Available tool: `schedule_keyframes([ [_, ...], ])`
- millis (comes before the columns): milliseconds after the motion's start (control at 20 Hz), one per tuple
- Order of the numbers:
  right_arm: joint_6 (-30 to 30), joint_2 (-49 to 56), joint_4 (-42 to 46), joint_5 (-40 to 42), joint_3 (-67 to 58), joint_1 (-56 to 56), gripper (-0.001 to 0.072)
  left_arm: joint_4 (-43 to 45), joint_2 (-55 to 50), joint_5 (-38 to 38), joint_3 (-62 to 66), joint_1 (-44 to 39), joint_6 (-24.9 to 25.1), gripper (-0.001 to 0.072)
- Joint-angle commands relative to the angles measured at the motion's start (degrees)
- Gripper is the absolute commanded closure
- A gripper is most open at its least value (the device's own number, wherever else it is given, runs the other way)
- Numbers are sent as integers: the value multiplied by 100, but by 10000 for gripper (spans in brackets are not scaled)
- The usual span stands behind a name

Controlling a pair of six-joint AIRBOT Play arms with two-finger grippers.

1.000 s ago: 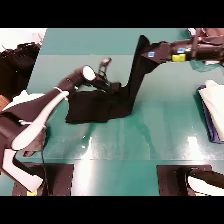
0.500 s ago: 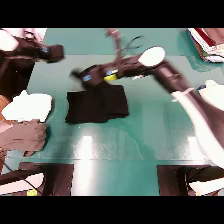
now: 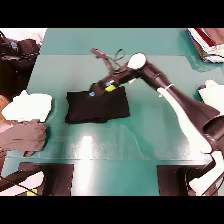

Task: Fold the shirts.

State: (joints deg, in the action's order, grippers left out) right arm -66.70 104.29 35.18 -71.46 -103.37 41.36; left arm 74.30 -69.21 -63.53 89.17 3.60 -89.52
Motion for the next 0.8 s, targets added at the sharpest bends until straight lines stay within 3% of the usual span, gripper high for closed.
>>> schedule_keyframes([
  [0,-125,-584,269,-302,1193,-916,407,24,22,-85,-2,26,42,686],
  [200,-188,-1469,232,599,3071,-2004,403,-24,15,-74,-2,24,59,686],
  [250,-188,-1611,229,872,3453,-2164,369,-81,15,-68,-2,24,61,686],
  [300,-188,-1703,184,1161,3801,-2275,175,-140,17,-44,-15,24,61,686],
  [350,-188,-1692,72,1307,4015,-2343,76,-192,11,-35,-20,7,61,686],
  [500,-175,-1340,-557,1338,4275,-2284,86,-269,9,-26,-42,-85,151,686],
  [750,-131,-328,-927,1327,3392,-1508,89,-264,2,59,-44,-501,157,686],
])
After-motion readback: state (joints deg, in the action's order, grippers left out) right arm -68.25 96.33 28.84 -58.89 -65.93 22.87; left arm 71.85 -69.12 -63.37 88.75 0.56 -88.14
